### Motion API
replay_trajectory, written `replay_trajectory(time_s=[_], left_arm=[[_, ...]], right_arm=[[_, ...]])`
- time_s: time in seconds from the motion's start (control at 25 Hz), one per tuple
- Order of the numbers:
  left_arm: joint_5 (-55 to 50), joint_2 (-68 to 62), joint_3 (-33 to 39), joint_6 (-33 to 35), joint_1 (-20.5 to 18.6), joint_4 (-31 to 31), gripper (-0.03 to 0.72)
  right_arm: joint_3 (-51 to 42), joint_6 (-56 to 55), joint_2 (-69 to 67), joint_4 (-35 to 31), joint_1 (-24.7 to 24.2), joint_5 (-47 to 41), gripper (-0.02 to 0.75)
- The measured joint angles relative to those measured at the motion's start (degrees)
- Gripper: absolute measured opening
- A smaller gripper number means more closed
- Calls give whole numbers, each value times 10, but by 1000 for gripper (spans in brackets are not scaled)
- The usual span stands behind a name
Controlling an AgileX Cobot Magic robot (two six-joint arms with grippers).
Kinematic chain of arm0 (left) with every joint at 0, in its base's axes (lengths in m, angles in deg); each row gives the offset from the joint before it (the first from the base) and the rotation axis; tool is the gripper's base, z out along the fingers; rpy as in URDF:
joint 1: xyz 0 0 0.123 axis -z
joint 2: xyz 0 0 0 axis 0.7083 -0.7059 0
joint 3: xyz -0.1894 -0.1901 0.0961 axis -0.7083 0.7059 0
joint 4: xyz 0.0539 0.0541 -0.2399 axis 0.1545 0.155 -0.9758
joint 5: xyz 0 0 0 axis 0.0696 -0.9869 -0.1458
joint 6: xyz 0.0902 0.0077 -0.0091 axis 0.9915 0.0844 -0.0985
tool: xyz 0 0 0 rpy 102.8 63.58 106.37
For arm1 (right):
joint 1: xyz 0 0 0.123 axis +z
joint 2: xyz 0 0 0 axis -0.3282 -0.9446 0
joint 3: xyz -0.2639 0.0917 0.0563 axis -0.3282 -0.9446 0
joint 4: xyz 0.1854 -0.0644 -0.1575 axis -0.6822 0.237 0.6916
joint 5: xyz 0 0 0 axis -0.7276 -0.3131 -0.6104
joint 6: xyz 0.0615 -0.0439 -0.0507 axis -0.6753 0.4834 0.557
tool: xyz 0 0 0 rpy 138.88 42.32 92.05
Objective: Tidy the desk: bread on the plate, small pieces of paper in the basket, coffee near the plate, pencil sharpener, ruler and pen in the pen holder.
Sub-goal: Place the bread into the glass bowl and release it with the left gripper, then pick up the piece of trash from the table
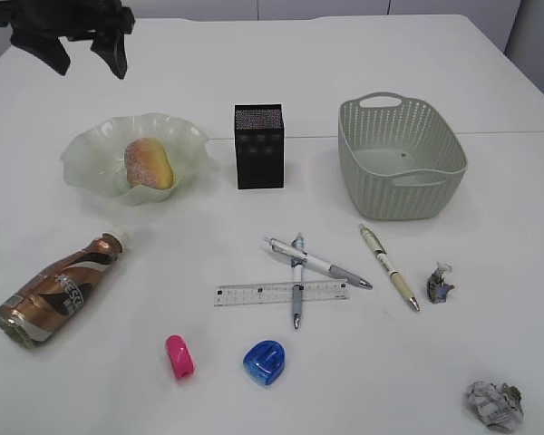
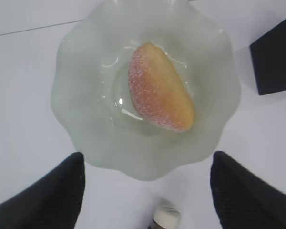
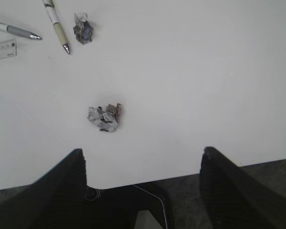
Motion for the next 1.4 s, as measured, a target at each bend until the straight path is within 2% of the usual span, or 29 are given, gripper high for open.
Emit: replay_trajectory(time_s=[0.12,0.2,0.44,0.56,0.68,0.92,1.12,1.4], left_arm=[[-1,41,11,0,0,-18,577],[-1,77,46,0,0,-23,571],[-2,225,251,2,0,-24,548],[-3,306,323,3,0,-24,535],[-3,378,365,4,0,-24,532],[-7,499,389,4,0,-24,530],[-12,562,390,4,0,-24,523],[-16,612,391,5,0,-24,522]], right_arm=[[22,0,-19,-9,0,-1,572],[29,0,-33,-22,0,-1,572],[30,4,-72,-36,0,-1,572],[31,16,-93,-37,0,-1,572],[31,35,-111,-46,0,-1,572],[-14,63,-138,-56,30,20,572],[-68,90,-171,-65,58,84,572],[-71,150,-285,-64,123,175,572]])
